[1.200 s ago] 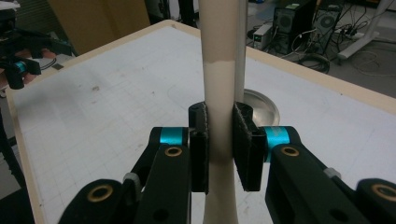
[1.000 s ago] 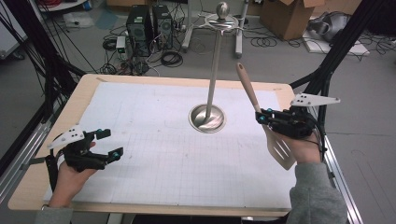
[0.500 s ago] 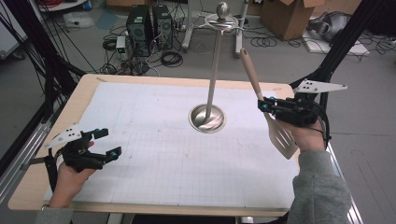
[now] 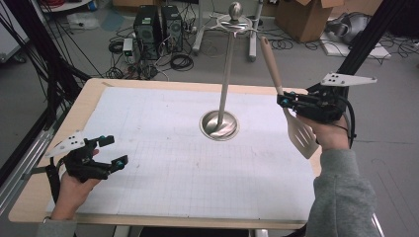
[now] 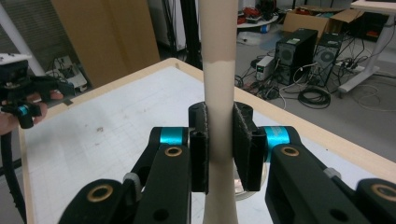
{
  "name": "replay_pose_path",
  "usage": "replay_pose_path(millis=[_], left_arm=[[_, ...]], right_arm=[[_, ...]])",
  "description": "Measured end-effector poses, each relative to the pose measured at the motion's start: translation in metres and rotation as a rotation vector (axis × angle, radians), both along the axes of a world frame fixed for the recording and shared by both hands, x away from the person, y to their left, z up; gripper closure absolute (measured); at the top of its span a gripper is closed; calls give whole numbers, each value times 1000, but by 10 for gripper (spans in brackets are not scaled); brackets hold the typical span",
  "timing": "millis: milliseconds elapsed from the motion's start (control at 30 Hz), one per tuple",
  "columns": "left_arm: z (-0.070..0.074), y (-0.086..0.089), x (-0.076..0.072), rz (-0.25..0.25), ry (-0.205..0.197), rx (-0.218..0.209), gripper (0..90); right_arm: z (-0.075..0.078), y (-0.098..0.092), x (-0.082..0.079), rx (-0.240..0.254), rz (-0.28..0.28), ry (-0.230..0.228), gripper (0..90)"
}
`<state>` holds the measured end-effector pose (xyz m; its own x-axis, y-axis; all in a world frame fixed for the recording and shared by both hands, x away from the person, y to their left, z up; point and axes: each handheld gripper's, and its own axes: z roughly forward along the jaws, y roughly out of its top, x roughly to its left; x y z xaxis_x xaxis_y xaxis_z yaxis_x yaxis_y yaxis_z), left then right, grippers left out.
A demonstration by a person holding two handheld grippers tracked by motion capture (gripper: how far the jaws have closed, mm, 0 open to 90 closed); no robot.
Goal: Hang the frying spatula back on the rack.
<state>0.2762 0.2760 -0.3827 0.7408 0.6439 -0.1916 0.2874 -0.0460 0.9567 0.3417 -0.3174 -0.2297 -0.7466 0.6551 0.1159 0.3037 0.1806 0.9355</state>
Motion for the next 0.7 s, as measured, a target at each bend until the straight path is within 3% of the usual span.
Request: replay_pose_path(millis=[167, 267, 700], left_arm=[[-2, 1, 1, 0, 4, -7, 17], [-3, 3, 2, 2, 2, -3, 17], [-8, 6, 1, 2, 29, -3, 18]], right_arm=[[5, -4, 6, 24, 20, 24, 783], [7, -4, 10, 39, 28, 16, 783], [7, -2, 23, 32, 20, 39, 783]])
